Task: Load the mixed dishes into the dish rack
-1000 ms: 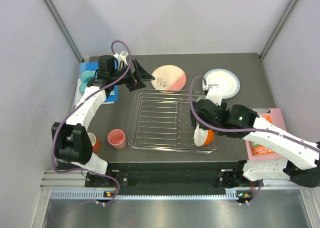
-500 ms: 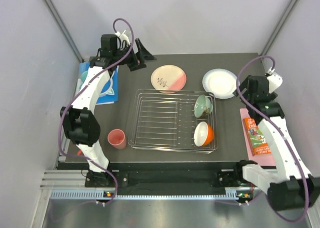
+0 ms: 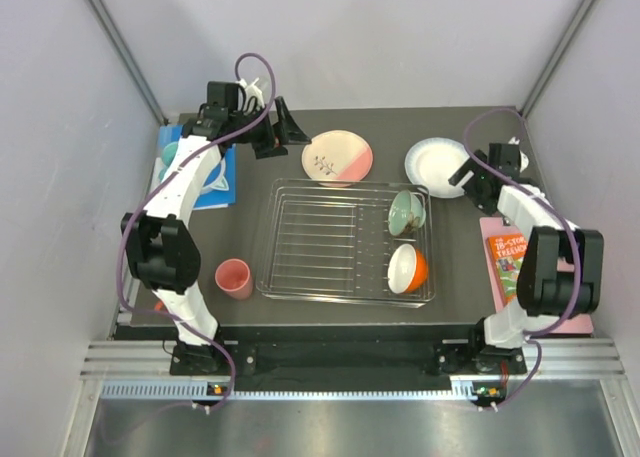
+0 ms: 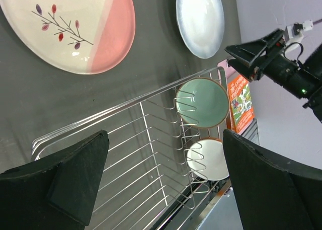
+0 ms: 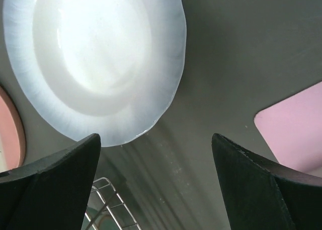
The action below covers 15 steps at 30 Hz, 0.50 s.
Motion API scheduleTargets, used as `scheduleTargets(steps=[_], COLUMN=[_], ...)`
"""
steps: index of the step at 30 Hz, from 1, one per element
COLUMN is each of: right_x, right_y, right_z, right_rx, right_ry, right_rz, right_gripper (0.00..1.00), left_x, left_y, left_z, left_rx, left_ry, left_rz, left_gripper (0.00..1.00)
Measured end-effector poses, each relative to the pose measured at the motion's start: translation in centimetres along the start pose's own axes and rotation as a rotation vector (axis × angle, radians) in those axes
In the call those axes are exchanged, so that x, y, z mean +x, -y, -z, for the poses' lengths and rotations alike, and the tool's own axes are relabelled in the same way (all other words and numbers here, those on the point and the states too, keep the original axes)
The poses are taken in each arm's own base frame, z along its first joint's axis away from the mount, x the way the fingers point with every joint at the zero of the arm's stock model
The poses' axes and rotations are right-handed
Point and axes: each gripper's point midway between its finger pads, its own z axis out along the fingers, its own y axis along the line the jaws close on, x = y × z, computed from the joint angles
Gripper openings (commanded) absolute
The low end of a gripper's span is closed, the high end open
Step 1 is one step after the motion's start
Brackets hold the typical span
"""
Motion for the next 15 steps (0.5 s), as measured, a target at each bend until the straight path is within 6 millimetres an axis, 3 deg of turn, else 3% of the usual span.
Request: scheduleTargets(steps=[6, 15], right_x=[1.7, 1.5], right_y=[-0.2, -1.6], right_z=[-2.8, -6.8], right_rx=[-0.032, -0.125], right_ry=[-0.080, -0.133], right_rz=[-0.039, -0.137], right_gripper=[0.89, 0.80], left_x=[0.0, 0.5], left_y=[-0.2, -1.0], left_z=[1.0, 1.3], left_rx=[-0.023, -0.045], left_ry=[0.006, -0.002], left_rz=[-0.021, -0.001], left_gripper=[0.99, 0.99])
